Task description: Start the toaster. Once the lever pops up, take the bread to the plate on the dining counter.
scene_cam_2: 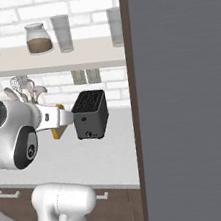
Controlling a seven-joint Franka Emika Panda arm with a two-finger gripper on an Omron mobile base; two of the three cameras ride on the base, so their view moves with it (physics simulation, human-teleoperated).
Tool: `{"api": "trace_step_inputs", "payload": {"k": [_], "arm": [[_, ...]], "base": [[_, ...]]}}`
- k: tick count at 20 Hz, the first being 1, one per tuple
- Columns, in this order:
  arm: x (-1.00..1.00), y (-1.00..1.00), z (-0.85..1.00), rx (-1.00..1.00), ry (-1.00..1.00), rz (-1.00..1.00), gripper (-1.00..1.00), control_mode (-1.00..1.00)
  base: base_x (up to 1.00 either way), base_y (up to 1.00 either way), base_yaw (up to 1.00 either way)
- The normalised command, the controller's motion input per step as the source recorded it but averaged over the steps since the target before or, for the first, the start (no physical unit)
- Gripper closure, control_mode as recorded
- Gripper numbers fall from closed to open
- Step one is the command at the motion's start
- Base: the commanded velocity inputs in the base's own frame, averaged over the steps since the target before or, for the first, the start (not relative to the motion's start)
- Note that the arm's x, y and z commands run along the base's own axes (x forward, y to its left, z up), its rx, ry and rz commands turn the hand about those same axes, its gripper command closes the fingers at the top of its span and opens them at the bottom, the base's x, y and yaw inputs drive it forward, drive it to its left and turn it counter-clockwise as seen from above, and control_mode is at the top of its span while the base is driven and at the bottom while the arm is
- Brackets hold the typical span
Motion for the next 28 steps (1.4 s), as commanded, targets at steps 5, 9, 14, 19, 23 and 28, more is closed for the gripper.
{"api": "trace_step_inputs", "payload": {"k": [5, 9, 14, 19, 23, 28], "arm": [[0.0, 0.0, 0.0, 0.0, 0.0, 0.0, 1.0, -1.0], [0.0, 0.0, 0.0, 0.0, 0.0, 0.0, 1.0, -1.0], [0.0, 0.0, 0.0, 0.0, 0.0, 0.0, 1.0, 1.0], [0.0, 0.0, 0.0, 0.0, 0.0, 0.0, 1.0, 1.0], [0.0, 0.0, 0.0, 0.0, 0.0, 0.0, 1.0, 1.0], [0.0, 0.0, 0.0, 0.0, 0.0, 0.0, 1.0, 1.0]], "base": [[0.0, 0.0, 0.0], [0.0, 0.0, 0.0], [-0.12, 0.0, 0.01], [-0.16, 0.14, 0.45], [-0.16, 0.14, 0.91], [-0.24, 0.0, 1.0]]}}
